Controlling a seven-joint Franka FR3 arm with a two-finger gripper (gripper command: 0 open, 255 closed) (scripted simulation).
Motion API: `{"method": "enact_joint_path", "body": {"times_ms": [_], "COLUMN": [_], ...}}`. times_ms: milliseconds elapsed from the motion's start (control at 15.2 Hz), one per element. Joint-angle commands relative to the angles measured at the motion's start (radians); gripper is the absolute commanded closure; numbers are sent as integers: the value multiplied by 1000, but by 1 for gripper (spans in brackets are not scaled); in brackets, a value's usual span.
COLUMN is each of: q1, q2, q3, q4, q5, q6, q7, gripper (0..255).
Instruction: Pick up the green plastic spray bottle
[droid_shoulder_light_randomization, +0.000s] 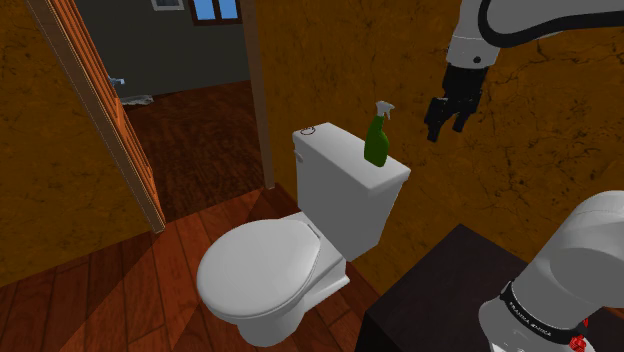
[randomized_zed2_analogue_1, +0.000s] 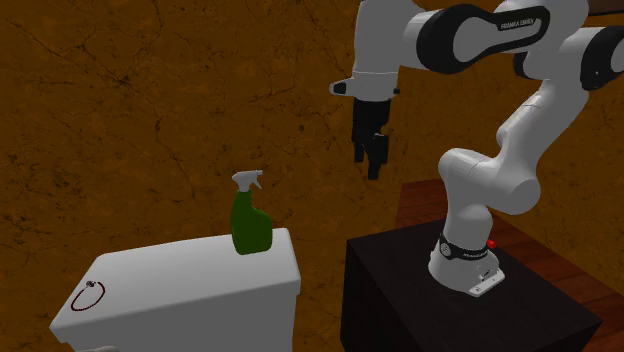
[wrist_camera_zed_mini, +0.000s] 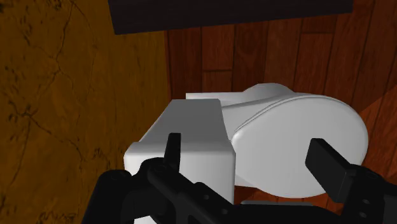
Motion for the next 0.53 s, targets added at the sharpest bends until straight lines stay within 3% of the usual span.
{"method": "enact_joint_path", "body": {"times_ms": [0, 462], "q1": [0, -6], "q2": [0, 282], "q3": [0, -51], "q4": [0, 196], "q5": [0, -2], "q6": [0, 98], "q7": [0, -41], "gripper": [0, 0]}}
